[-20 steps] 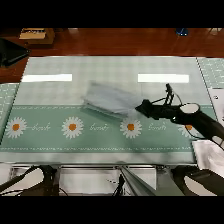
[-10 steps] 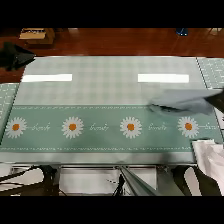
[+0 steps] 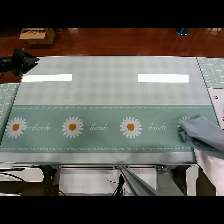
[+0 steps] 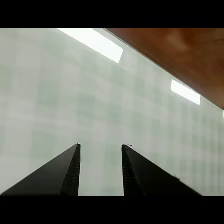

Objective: Fold the shirts.

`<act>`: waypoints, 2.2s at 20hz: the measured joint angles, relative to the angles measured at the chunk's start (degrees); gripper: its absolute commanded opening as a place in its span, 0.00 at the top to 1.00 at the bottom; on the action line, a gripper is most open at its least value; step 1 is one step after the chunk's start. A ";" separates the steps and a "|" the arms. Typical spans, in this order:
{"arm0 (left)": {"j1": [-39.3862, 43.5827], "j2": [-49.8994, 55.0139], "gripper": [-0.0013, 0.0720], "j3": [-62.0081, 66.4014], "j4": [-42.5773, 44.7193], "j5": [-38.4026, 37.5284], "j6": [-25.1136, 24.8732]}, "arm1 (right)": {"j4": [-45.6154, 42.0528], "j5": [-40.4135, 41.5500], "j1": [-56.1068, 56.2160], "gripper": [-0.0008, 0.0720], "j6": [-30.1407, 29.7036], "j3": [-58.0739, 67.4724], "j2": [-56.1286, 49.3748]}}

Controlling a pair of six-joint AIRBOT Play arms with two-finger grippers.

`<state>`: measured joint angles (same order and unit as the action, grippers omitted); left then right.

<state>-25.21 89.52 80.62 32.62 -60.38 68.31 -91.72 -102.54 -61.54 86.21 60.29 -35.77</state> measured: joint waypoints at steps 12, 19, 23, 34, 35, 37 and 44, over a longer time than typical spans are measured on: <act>-3.78 2.99 0.54 0.00 -0.07 19.23 -0.70 | -32.44 -2.93 -1.68 0.32 2.40 0.17 0.28; -4.13 3.04 0.15 0.04 -0.04 19.98 -2.01 | -34.42 1.29 -1.57 0.31 -0.09 0.17 1.60; -3.28 2.47 0.17 1.46 0.09 13.53 -4.59 | -19.34 10.12 2.64 0.31 -4.98 0.17 -0.90; 21.22 -5.03 0.01 5.84 37.55 -17.16 9.51 | 7.61 30.64 41.88 0.16 -1.53 0.17 -18.88; 24.72 -5.55 0.01 5.86 40.24 -19.21 11.23 | 8.31 30.97 44.89 0.16 -1.09 0.17 -20.41; 31.08 -7.30 0.01 5.95 46.10 -21.35 14.82 | 9.33 30.45 49.99 0.16 -0.83 0.17 -23.08; 45.64 -15.41 0.01 2.08 55.23 -23.12 25.03 | 11.41 30.56 57.72 0.16 -2.86 3.04 -26.38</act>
<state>20.43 74.11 82.70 87.85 -83.50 93.34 -80.31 -71.99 -3.81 83.35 63.33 -62.15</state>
